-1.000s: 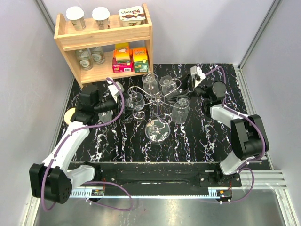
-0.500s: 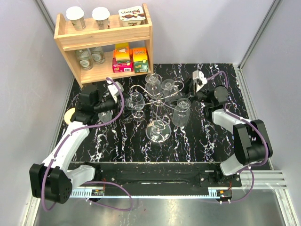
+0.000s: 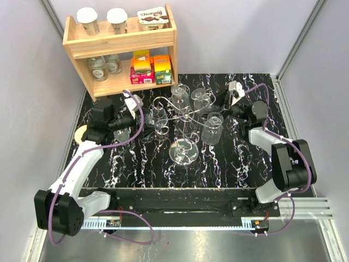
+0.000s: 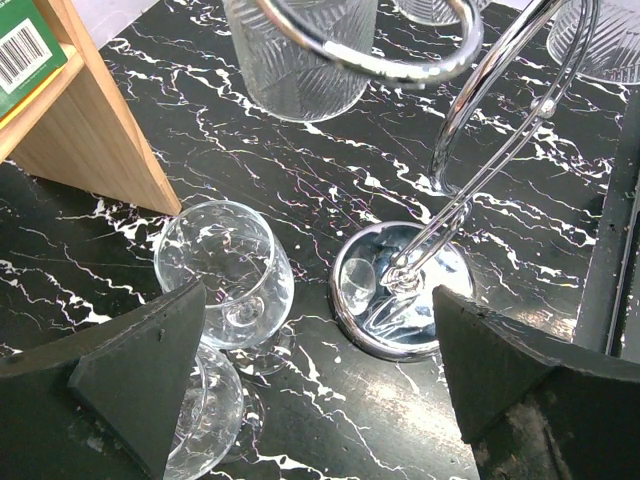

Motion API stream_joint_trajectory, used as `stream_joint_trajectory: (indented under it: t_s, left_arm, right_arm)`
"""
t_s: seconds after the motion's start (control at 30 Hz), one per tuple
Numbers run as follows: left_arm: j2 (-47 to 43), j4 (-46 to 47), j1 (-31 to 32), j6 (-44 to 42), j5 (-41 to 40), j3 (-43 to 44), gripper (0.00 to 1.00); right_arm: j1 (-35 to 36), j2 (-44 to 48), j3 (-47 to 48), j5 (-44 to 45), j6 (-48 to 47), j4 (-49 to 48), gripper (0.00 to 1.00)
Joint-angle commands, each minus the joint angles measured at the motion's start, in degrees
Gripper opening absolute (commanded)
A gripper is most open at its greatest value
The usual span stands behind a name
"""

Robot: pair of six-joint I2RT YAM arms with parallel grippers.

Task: Place the wine glass upside down on the wine glass rack
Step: Turn the wine glass upside down at the wine rack.

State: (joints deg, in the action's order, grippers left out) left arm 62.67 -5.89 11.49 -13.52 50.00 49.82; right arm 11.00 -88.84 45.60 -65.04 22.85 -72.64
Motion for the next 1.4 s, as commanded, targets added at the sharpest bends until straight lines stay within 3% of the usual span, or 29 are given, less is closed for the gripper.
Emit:
stream_joint_trajectory:
  t_s: [0.0,0.53,1.37]
  left_arm:
    - [-0.54,2.55,-0.59,-0.19,1.16,1.94,0.99]
    - [0.08,3.08,-0.85,-0.19,0.89,2.38,0.99]
    - [-0.1,2.37,-1.03,-1.33,0.98,1.59,0.99]
  right_arm:
    - [-3.09,4.28,0.36,2.55,0.09,-16.48,0.0]
    - [-3.27,6.57,-0.08,-6.77,0.44,-16.39,0.0]
    - [-3.53,9.47,-4.56,0.52,-0.87,-16.66,0.0]
